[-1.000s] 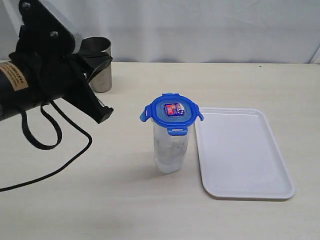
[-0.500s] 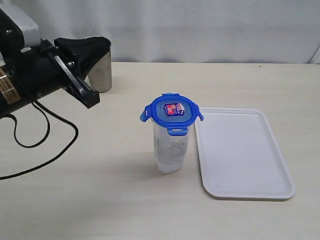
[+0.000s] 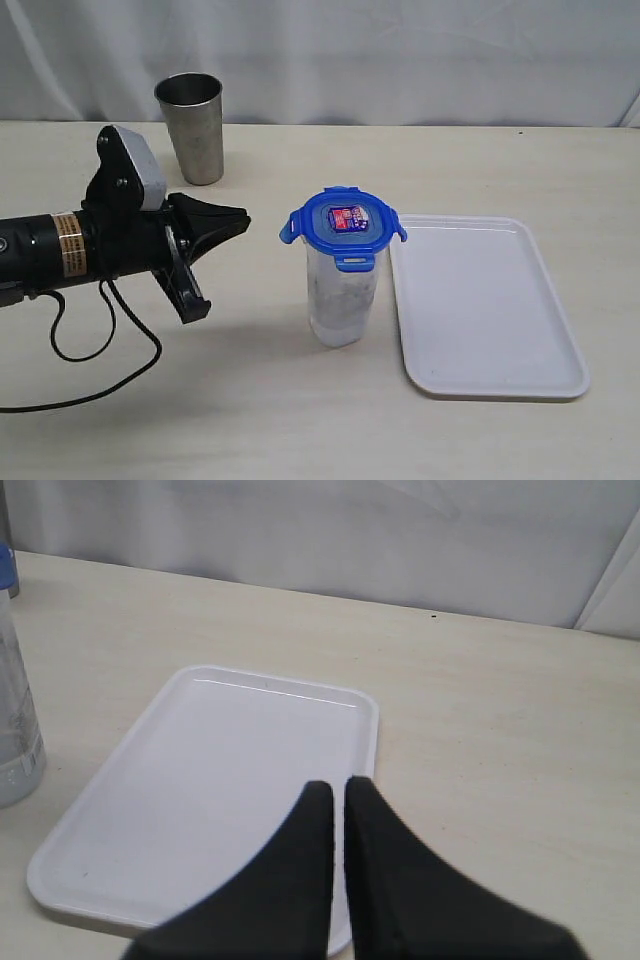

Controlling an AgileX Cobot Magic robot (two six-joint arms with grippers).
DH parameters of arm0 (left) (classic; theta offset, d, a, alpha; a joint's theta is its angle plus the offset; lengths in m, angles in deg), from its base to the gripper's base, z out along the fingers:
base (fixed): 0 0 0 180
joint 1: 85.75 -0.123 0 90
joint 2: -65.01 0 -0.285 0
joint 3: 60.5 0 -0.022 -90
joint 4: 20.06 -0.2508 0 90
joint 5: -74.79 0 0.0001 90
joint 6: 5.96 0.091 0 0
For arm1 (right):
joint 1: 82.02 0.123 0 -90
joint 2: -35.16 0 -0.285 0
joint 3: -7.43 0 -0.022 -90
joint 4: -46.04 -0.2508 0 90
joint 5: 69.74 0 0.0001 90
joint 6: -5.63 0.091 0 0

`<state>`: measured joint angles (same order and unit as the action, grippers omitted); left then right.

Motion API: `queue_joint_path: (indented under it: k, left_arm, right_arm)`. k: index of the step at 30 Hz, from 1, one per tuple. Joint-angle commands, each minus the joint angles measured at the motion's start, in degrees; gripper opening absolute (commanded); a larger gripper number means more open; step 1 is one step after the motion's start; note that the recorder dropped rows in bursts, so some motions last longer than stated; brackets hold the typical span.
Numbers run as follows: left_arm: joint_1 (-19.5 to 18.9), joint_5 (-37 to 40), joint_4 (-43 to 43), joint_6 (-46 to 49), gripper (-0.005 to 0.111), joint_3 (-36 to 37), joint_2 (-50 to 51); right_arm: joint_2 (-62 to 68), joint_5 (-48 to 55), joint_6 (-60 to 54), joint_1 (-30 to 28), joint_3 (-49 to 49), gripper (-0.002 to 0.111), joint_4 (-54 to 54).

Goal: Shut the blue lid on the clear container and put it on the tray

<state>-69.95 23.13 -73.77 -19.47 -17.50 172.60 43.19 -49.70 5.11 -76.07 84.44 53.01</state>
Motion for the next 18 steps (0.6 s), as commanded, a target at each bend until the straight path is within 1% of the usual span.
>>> queue_joint_path:
  k: [1, 2, 5, 7, 10, 14, 18]
  left_arm:
    - [-0.1, -4.8, 0.4, 0.2, 0.0, 0.2, 1.5]
    - [-0.1, -4.8, 0.4, 0.3, 0.0, 0.2, 1.5]
    - [-0.1, -9.1, 0.9, 2.1, 0.0, 0.1, 1.5]
    - [-0.1, -10.4, 2.0, 3.7, 0.0, -0.3, 1.5]
    - [-0.1, -9.3, 2.3, 3.6, 0.0, -2.0, 1.5]
    - [-0.1, -9.8, 2.4, 3.6, 0.0, -3.3, 2.0]
    - [-0.1, -10.3, 2.4, 3.4, 0.0, -5.7, 5.8]
  right_arm:
    - [-0.2, -0.2, -0.2, 0.1, 0.2, 0.004, -0.1]
    - [-0.2, -0.2, -0.2, 0.1, 0.2, 0.004, -0.1]
    - [-0.2, -0.2, -0.2, 0.1, 0.2, 0.004, -0.1]
    - [-0.2, -0.2, -0.2, 0.1, 0.2, 0.004, -0.1]
    - [-0.2, -0.2, -0.2, 0.1, 0.2, 0.004, -0.1]
    - [-0.2, -0.2, -0.2, 0.1, 0.2, 0.004, -0.1]
    - [-0.2, -0.2, -0.2, 0.1, 0.2, 0.004, -0.1]
